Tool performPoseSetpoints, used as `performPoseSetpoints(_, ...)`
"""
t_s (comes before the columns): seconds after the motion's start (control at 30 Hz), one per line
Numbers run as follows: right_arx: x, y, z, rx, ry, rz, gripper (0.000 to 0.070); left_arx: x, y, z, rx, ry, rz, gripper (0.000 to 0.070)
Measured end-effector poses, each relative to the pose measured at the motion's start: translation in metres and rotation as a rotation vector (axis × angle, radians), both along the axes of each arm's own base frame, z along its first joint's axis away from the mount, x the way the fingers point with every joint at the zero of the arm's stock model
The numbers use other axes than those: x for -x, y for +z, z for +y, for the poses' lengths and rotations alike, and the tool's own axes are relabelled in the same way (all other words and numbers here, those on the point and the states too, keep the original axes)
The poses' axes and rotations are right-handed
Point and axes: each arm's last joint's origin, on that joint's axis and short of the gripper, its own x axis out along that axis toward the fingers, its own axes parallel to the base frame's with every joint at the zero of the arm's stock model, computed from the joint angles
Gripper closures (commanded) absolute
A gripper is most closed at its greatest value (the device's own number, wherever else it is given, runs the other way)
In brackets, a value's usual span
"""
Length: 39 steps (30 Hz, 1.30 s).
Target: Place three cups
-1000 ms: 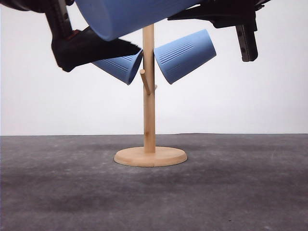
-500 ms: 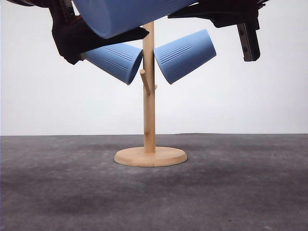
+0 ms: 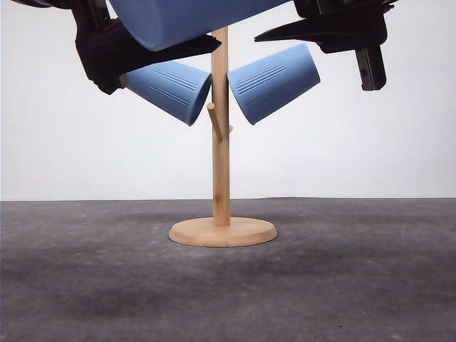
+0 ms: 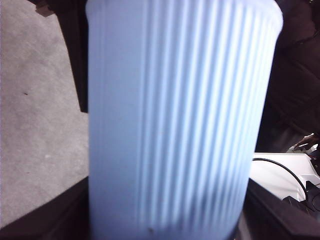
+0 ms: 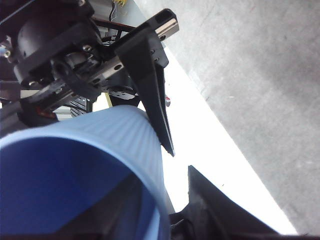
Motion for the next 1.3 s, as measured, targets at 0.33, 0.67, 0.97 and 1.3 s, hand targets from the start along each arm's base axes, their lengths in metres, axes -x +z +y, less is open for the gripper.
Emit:
performPoseSetpoints(0.33,-0.012,0.021,-0.042,-0.044,-0.151,-0.119,0.0477,-0.001,-0.001,0.0,-0.037,0.053,0.02,0.0276)
performPoseSetpoints(0.67,-0.021,0.028,-0.086,0.129,-0.377,-0.256,0.0478,-0.006,-0.003,0.002,-0.153,0.271,0.239,0.0276)
performPoseSetpoints(0.97,-0.024,0.023,-0.091,0.372,-0.449,-0.359,0.0478,-0.022,-0.001,0.012,-0.159,0.499,0.57,0.0276)
performPoseSetpoints(1.3,-0.023,0.023,-0.089,0.373,-0.433,-0.372,0.0478,-0.058,-0.023,0.017,-0.133,0.609,0.848,0.0276)
